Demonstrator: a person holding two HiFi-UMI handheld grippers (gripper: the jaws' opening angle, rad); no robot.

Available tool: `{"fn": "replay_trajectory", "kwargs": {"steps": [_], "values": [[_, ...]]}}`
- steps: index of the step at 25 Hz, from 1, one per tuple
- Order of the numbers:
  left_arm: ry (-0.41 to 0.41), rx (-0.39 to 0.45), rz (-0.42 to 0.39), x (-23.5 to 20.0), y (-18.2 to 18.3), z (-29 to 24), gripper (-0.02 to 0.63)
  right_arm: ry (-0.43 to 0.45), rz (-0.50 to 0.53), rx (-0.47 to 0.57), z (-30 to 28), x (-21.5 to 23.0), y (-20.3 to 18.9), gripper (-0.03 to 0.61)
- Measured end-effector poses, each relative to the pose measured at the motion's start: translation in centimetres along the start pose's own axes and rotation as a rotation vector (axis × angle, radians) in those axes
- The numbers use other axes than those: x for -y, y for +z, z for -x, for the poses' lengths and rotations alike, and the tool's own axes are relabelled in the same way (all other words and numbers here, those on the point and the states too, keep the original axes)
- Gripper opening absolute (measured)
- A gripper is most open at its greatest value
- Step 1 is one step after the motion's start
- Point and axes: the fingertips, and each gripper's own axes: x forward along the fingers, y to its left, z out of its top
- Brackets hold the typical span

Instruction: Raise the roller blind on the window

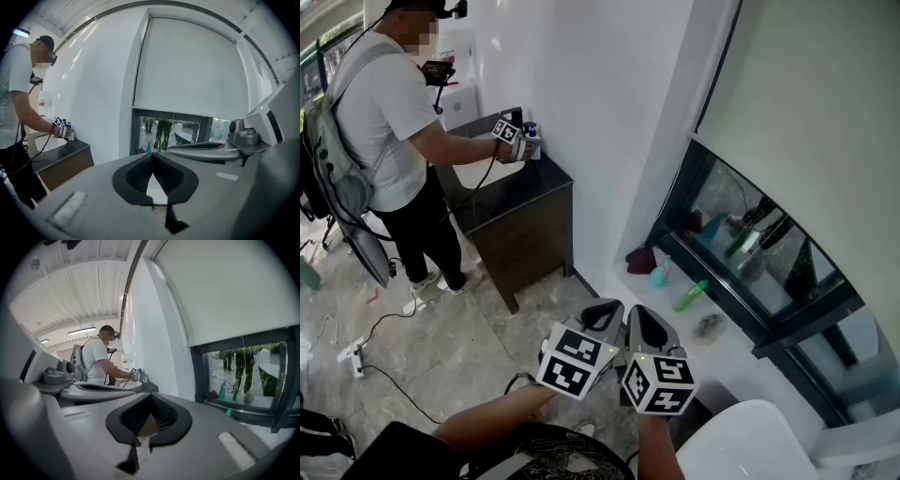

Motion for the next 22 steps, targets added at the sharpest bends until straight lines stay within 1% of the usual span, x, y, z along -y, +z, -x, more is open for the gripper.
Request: {"fn": "replay_trajectory", "kwargs": {"steps": [7, 13, 17, 22], "values": [[-0.003, -0.011, 0.004, 2.5, -0.1, -1.7, 0.002, -0.016, -0.021, 0.025, 1.3, 2.8, 0.0, -0.002], [0.002, -0.013, 0.012, 4.2, 0.4, -3.7, 0.002, 0.001, -0.029, 0.024, 1.5, 5.2, 0.1, -0.003], [0.006, -0.005, 0.011, 4.7, 1.1, -5.3, 0.002, 0.014, -0.036, 0.005, 0.8, 6.7, -0.1, -0.008], [0.001, -0.004, 0.016, 4.2, 1.9, -7.9, 0.002, 0.013, -0.030, 0.007, -0.7, 9.0, 0.6, -0.008]]}}
